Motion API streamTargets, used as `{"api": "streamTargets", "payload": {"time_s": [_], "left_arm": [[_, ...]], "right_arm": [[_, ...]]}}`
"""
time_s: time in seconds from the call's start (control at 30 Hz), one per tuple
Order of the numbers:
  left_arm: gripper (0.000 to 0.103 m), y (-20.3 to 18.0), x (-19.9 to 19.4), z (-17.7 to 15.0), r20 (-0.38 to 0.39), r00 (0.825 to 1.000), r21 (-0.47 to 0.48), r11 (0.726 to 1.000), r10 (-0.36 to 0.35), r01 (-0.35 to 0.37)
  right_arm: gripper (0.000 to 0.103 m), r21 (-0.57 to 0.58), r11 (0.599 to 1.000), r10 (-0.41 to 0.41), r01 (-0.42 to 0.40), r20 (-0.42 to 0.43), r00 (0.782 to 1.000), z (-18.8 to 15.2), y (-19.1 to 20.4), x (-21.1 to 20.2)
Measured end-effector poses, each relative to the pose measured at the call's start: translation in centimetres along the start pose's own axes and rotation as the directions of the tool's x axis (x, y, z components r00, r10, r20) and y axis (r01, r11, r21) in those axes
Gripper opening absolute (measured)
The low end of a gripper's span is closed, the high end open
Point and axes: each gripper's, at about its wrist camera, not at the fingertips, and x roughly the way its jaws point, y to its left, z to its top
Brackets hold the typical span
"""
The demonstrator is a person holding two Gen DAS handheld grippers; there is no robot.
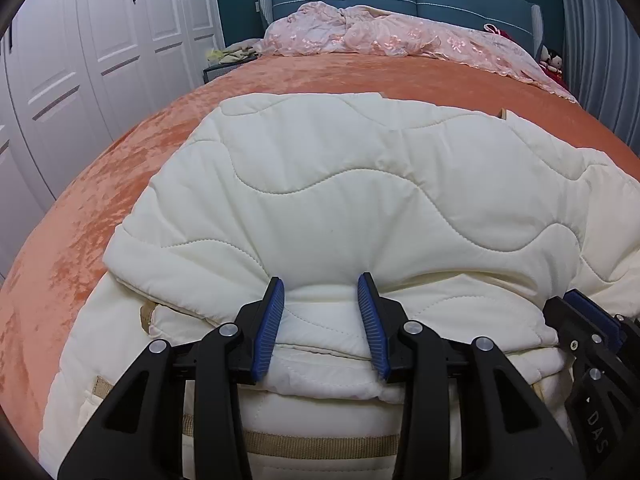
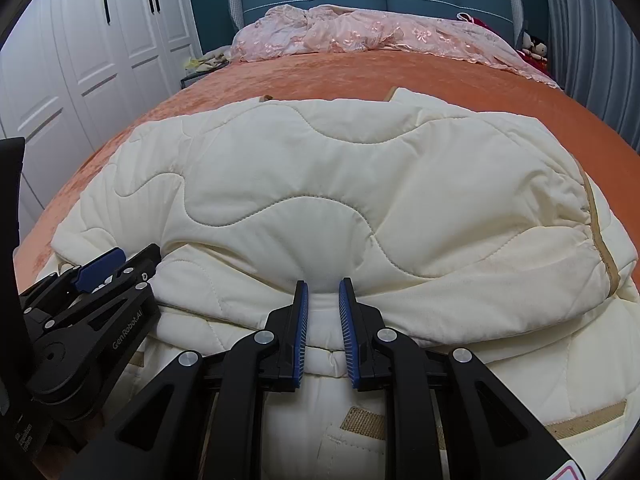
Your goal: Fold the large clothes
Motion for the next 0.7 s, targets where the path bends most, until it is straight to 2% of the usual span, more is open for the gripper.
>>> {"api": "streamTargets", "payload": {"time_s": [0.2, 0.3, 0.37, 0.5, 0.57, 0.63, 0.7], "left_arm": [[0.037, 0.2, -0.1, 0.3, -0.015, 1.000, -0.005, 1.000, -0.009, 0.009], [0.041, 1.4, -0.5, 1.0, -0.045, 0.995, -0.050, 0.995, -0.089, 0.087], [0.050, 2.3, -1.0, 1.3, -0.062, 0.986, -0.071, 0.986, -0.153, 0.149], [0.051, 4.1, -2.9, 1.7, -0.085, 0.974, -0.098, 0.974, -0.210, 0.202], [0.051, 5.6, -3.6, 2.6, -0.095, 0.960, -0.141, 0.958, -0.263, 0.249], [0.051, 7.3, -4.2, 4.5, -0.070, 0.960, -0.172, 0.951, -0.273, 0.258], [0.051, 9.0, -4.1, 7.4, -0.036, 0.962, -0.204, 0.944, -0.272, 0.260]], "right_arm": [[0.018, 0.008, 1.000, 0.012, -0.012, -0.007, 1.000, 0.1, -0.2, 0.0], [0.018, 0.036, 0.998, 0.048, -0.048, -0.017, 0.999, 0.3, -0.7, 0.0], [0.018, 0.065, 0.995, 0.084, -0.082, -0.017, 0.996, 0.4, -1.3, -0.1], [0.019, 0.130, 0.979, 0.163, -0.159, -0.024, 0.986, 0.7, -2.5, -0.2], [0.020, 0.145, 0.975, 0.178, -0.168, -0.059, 0.982, 1.6, -2.7, -0.6], [0.023, 0.114, 0.981, 0.164, -0.155, -0.074, 0.984, 3.2, -2.3, -1.2], [0.025, 0.106, 0.977, 0.189, -0.183, -0.042, 0.981, 5.6, -2.0, -1.7]]}}
